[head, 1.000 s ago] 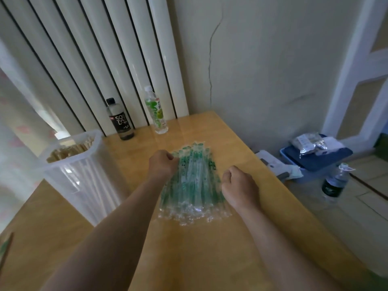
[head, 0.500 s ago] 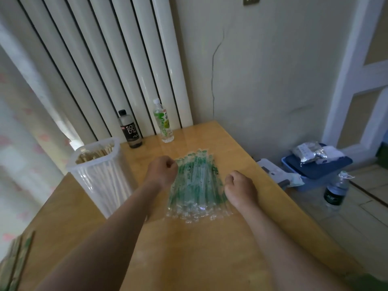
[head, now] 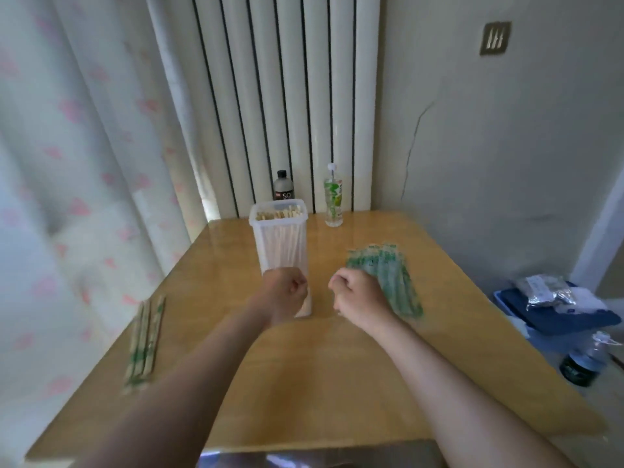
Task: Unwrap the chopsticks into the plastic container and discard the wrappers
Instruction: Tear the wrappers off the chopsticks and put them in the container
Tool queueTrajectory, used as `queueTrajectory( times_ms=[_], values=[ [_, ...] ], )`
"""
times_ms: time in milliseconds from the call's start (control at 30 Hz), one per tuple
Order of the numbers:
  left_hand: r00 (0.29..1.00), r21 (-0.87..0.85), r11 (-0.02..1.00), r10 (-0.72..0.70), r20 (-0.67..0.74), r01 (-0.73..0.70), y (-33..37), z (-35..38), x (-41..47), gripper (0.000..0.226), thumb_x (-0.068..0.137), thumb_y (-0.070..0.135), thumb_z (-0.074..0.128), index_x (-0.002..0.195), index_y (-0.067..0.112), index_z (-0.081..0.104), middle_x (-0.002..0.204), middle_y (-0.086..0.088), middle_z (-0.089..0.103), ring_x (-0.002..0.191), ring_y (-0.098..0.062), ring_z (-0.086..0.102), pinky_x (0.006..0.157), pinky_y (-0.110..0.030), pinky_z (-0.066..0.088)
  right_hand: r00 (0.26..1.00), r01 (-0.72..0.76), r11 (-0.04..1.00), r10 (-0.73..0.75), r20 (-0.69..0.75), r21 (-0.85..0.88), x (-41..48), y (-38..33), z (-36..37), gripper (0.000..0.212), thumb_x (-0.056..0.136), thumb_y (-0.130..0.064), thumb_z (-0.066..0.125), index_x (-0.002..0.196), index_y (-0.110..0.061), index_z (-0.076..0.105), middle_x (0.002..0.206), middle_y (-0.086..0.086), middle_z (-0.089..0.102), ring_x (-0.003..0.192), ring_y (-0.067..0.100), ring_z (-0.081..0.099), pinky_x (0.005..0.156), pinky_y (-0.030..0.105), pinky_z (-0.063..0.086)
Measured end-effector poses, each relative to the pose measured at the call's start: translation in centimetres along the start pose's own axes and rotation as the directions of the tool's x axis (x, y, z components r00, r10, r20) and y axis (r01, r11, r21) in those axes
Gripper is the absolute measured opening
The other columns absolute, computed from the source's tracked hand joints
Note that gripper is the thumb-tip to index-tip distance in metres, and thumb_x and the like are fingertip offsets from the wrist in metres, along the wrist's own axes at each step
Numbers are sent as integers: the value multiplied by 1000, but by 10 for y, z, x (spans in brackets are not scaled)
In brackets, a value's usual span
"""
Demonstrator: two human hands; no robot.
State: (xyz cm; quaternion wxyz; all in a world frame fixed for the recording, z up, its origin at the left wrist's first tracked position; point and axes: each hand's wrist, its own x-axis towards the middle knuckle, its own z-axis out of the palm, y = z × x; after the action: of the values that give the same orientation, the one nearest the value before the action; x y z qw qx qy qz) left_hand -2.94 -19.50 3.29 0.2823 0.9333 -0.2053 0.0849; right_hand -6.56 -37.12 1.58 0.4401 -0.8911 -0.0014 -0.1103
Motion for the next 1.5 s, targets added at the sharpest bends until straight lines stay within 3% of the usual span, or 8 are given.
queueTrajectory(
  times_ms=[133, 300, 433, 733, 933, 1167, 1367, 1500],
  values=[
    [996, 100, 992, -78, -46, 83, -58, -23, -49, 17, 95, 14, 52, 94, 8, 69, 90, -7, 70, 87, -27, 63, 66, -26, 36, 988, 50, 998, -54, 148, 30, -12, -42, 57, 33, 98, -19, 43, 80, 1, 63, 73, 17, 69, 58, 16, 60, 58, 31, 45],
    [918, 271, 889, -303, -256, 369, -134, -55, -97, 27, 93, 19, 51, 116, 16, 65, 114, -6, 63, 107, -31, 59, 91, -40, 45, 937, 75, 997, -60, 345, -29, -18, -80, 125, 32, 98, -17, 44, 75, -13, 66, 66, 2, 69, 53, 11, 58, 56, 30, 49],
    [834, 254, 809, -445, -325, 530, -180, -62, -127, 28, 93, 27, 51, 118, 22, 62, 122, -3, 59, 103, -27, 57, 79, -36, 45, 894, 79, 995, -47, 446, -55, -24, -97, 170, 26, 99, -20, 45, 87, -18, 68, 77, -1, 70, 67, 17, 66, 62, 30, 53],
    [856, 198, 854, -407, -317, 480, -223, -44, -153, 23, 92, 21, 48, 96, 21, 70, 106, 2, 62, 95, -22, 56, 83, -35, 48, 860, 125, 986, -50, 507, -114, -19, -128, 249, 14, 94, -22, 56, 94, -24, 69, 103, -1, 66, 94, 20, 62, 75, 28, 47],
    [846, 48, 894, -402, -351, 445, -230, -44, -152, 17, 88, 18, 50, 94, 16, 66, 95, -2, 64, 87, -25, 55, 76, -41, 47, 849, 54, 956, 108, 517, -288, -4, -149, 274, 15, 91, -23, 55, 78, -16, 58, 87, 11, 70, 70, 33, 68, 55, 33, 51],
    [837, -35, 901, -415, -357, 432, -230, -47, -157, 26, 76, 15, 50, 100, 20, 61, 96, 0, 65, 87, -25, 57, 73, -40, 47, 801, -34, 916, 264, 538, -399, 5, -165, 289, 29, 87, -25, 58, 108, -7, 68, 79, 14, 72, 67, 31, 73, 56, 37, 61],
    [828, -59, 897, -427, -363, 437, -228, -49, -160, 32, 80, 12, 57, 112, 19, 60, 105, 0, 66, 96, -22, 59, 78, -39, 50, 736, -169, 917, 362, 572, -362, 12, -168, 295, 16, 93, -21, 56, 89, -8, 65, 73, 9, 63, 50, 20, 57, 51, 26, 52],
    [806, -101, 891, -445, -392, 443, -222, -53, -160, 42, 90, 11, 54, 130, 21, 56, 119, 0, 65, 109, -20, 59, 88, -33, 49, 704, -369, 913, 398, 588, -176, 15, -164, 285, 14, 89, -18, 57, 85, -8, 66, 67, 8, 62, 51, 21, 61, 48, 26, 54]
  ],
)
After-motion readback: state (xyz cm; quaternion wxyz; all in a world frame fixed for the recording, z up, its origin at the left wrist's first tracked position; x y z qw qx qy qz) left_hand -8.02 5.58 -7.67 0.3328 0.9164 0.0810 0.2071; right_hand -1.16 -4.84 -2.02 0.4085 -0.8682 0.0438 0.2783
